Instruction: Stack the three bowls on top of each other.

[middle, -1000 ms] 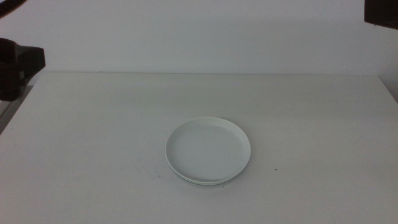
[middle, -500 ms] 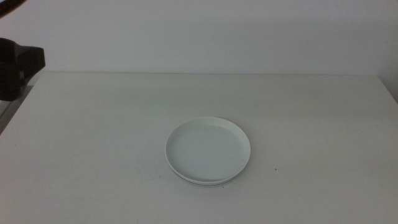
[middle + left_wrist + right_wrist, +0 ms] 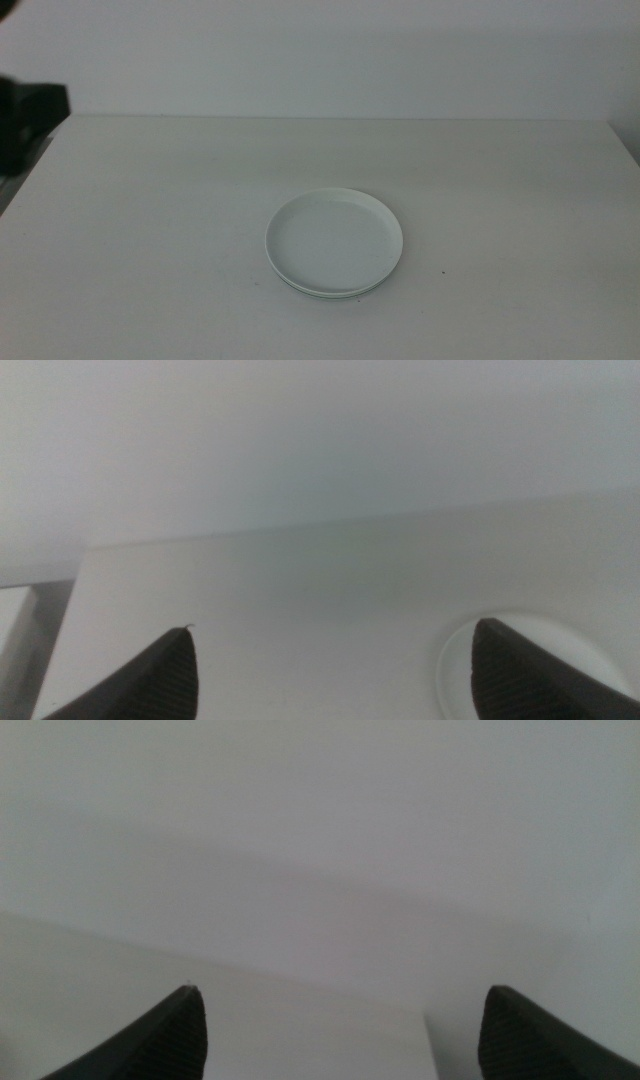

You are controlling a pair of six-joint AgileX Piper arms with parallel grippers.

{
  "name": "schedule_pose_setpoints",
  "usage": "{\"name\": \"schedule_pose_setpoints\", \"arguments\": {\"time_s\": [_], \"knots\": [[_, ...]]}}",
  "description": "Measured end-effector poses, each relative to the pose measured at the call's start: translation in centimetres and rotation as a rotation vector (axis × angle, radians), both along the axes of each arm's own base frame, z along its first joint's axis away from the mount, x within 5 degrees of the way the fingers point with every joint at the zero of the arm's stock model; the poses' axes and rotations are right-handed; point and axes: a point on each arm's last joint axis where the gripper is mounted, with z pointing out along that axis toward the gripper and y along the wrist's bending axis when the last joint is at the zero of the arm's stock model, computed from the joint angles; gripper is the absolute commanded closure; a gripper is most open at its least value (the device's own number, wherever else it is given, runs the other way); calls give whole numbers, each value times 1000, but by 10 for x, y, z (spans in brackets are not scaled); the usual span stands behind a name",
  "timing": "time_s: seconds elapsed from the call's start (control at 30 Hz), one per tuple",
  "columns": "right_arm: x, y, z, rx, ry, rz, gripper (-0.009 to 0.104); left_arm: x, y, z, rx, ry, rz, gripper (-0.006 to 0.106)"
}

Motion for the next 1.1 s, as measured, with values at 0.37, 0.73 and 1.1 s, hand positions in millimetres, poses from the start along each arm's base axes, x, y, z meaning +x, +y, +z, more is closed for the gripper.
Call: {"name": "schedule_pose_setpoints", "arguments": {"time_s": [0.37, 0.73, 1.1], "knots": [[-75, 0, -121, 51, -21, -5, 2, -77, 26, -93, -114, -305, 130, 7], [-83, 1, -132, 105, -88, -3, 2, -81, 28, -189, -157, -198, 205, 7], [-83, 2, -133, 189, -70, 4, 2, -79, 29, -197, -154, -206, 205, 7]]}}
